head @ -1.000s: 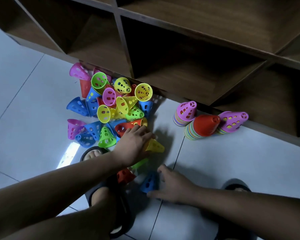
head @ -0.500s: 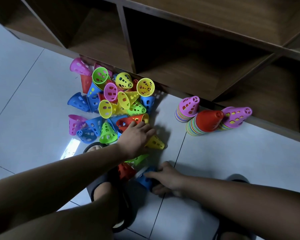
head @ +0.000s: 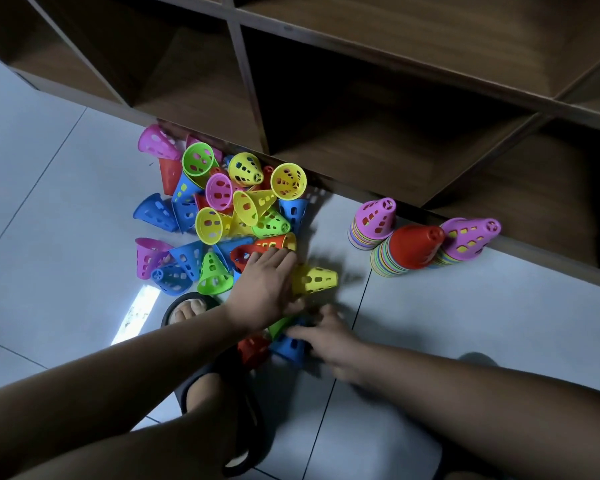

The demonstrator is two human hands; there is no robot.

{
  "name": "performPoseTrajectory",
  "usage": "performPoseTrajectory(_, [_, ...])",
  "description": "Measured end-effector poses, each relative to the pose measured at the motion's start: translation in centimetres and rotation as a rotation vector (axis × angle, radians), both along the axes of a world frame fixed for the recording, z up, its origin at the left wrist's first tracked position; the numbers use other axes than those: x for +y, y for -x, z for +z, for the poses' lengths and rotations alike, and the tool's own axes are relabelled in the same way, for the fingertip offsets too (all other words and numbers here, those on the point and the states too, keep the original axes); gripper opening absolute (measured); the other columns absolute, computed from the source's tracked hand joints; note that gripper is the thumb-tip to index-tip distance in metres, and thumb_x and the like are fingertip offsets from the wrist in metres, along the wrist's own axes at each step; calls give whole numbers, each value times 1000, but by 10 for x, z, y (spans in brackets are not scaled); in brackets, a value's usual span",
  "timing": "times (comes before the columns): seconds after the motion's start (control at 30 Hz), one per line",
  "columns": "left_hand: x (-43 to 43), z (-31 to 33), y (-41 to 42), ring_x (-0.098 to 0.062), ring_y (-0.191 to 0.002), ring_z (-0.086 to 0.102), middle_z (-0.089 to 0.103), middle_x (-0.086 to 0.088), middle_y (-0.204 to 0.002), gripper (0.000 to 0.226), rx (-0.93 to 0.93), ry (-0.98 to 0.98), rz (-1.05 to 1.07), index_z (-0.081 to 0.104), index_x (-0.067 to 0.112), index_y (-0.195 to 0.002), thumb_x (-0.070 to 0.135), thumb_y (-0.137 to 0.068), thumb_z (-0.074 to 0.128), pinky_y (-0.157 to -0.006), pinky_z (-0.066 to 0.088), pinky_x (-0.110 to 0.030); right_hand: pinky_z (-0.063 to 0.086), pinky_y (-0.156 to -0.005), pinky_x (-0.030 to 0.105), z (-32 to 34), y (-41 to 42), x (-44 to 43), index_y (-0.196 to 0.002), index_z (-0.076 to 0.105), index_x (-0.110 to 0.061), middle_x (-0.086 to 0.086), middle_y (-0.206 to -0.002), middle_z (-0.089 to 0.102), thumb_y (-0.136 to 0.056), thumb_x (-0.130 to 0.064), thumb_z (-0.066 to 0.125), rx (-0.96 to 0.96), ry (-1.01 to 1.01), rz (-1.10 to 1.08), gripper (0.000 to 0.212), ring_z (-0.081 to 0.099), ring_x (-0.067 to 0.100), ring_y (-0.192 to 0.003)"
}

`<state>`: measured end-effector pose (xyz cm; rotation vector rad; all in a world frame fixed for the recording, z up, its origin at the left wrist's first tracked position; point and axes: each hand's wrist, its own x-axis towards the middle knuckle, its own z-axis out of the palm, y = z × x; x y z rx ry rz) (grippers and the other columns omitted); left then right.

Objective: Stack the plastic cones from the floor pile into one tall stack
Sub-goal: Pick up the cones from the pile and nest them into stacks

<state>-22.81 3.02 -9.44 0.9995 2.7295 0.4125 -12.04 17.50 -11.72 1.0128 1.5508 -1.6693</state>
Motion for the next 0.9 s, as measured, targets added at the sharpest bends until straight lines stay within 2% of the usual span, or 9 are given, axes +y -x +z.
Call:
performPoseTrajectory(0.07, [2,6,1,-22,-99,50,59,2,-109,60,-35,-53,87,56,18,-120,59,-78,69,-88,42,-45,64,-85,52,0,6,19,-119,50,-19,10,-113,74,-72,-16,93,85,-39,-42,64,74,24,-100])
performPoseTrajectory(0.1, [3,8,-1,-21,-98,49,59,3,-108,59,-41,-86,117,56,18,-121,60,-82,66,-89,42,-45,61,-90,57,2,10,30,-123,48,-19,11,-112,74,-73,-15,92,130,-81,-65,67,74,24,-99])
performPoseTrajectory(0.2, [9,7,-5,-17,-103,48,59,5,-118,71,-45,-152,127,50,19,-141,69,-91,58,-90,41,-42,58,-96,57,10,18,64,-126,47,-32,3,-112,72,-66,-43,89,276,-260,-76,74,72,20,-100])
performPoseTrajectory(0.27, [13,2,-8,-17,-108,49,59,7,-123,72,-33,-133,102,47,22,-149,68,-94,57,-91,41,-41,57,-99,48,22,17,78,-129,48,-36,-4,-116,71,-77,-39,86,363,-367,-54,64,71,14,-105])
performPoseTrajectory(0.33, [17,-2,-9,-19,-110,50,60,6,-122,68,-25,-101,108,53,22,-145,68,-95,56,-92,40,-41,57,-100,45,33,14,86,-133,52,-34,-6,-117,70,-87,-25,82,455,-426,-59,56,71,13,-107])
performPoseTrajectory(0.5, [20,-9,-5,-20,-101,51,62,4,-110,62,-49,-101,130,57,20,-122,72,-89,59,-89,40,-42,55,-103,48,52,9,88,-133,55,-39,-12,-124,68,-92,-19,76,625,-489,40,50,67,13,-119])
performPoseTrajectory(0.6, [21,-11,-2,-20,-97,51,61,5,-104,54,-54,-111,146,54,22,-113,69,-88,64,-87,41,-43,52,-105,35,68,19,94,-137,57,-31,-11,-133,66,-94,-15,74,719,-612,126,50,62,7,-124])
performPoseTrajectory(0.73, [27,-17,-3,-20,-100,52,64,6,-107,58,-65,-33,80,56,25,-119,70,-84,65,-85,39,-42,44,-103,12,80,28,98,-142,57,-25,-14,-141,62,-94,-14,74,810,-679,205,52,55,-2,-127])
performPoseTrajectory(0.9, [37,-26,-2,-24,-108,55,71,2,-114,61,-24,71,-38,57,22,-129,62,-83,69,-85,37,-42,45,-102,20,63,29,94,-141,56,-29,-14,-136,64,-95,-21,73,818,-671,393,50,59,8,-124])
